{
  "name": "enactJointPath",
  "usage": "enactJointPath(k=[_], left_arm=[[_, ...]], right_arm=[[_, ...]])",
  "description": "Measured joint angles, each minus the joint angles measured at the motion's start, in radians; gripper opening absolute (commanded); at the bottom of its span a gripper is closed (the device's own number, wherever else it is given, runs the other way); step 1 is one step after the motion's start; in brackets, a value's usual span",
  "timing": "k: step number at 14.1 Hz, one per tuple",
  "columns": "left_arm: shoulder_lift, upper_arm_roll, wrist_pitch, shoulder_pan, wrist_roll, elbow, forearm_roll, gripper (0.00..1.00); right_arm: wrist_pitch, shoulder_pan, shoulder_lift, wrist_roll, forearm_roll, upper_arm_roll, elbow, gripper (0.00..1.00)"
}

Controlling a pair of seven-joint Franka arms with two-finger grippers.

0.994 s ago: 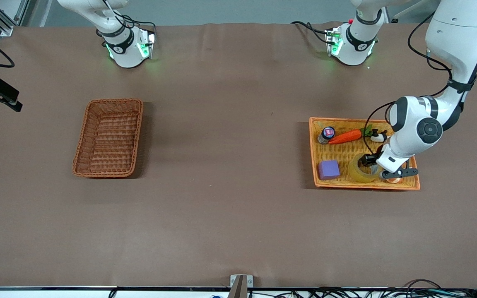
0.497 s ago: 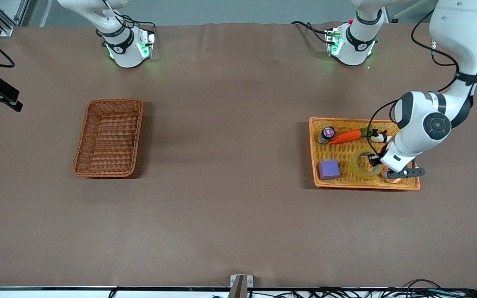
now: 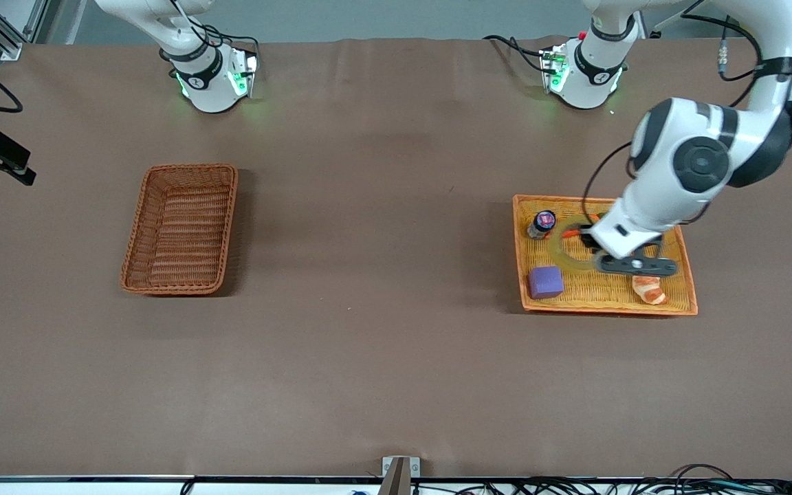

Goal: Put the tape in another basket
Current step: 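Lift the tape with the left gripper while the right gripper reaches over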

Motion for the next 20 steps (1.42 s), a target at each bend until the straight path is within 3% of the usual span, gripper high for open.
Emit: enactJointPath(k=[2,7,9,13,16,18,19,20], left_arm=[[0.08,-0.038,-0.005,-0.056,-0.013,0.068,0.0,0.01],[0.408,-0.032,-0.003,-0.347,-0.276,0.357,0.001,0.04],[0.522,0.032,-0.004,-0.471,-0.34,0.488,0.001,0.04],[0.684,0.292,0.015,-0.789,-0.398,0.682,0.001,0.04],[0.755,0.332,0.103,-0.89,-0.46,0.744,0.001,0.07],[0.764,0.329,0.151,-0.897,-0.467,0.756,-0.002,0.21],[0.764,0.329,0.154,-0.902,-0.467,0.76,-0.011,0.39],[0.764,0.329,0.158,-0.908,-0.467,0.763,-0.02,0.67]], right_arm=[[0.0,0.0,0.0,0.0,0.0,-0.001,-0.001,1.0],[0.01,-0.003,0.003,0.0,0.0,-0.004,-0.017,1.0],[0.042,-0.005,0.006,0.0,0.0,-0.004,-0.056,1.0],[0.056,-0.009,0.009,0.0,0.0,-0.004,-0.085,1.0],[0.055,-0.016,0.009,0.0,0.0,-0.005,-0.085,1.0],[0.055,-0.016,0.008,0.0,0.0,-0.005,-0.085,1.0],[0.056,-0.016,0.008,0.0,0.001,-0.004,-0.084,1.0],[0.056,-0.015,0.008,0.0,0.006,-0.001,-0.083,1.0]])
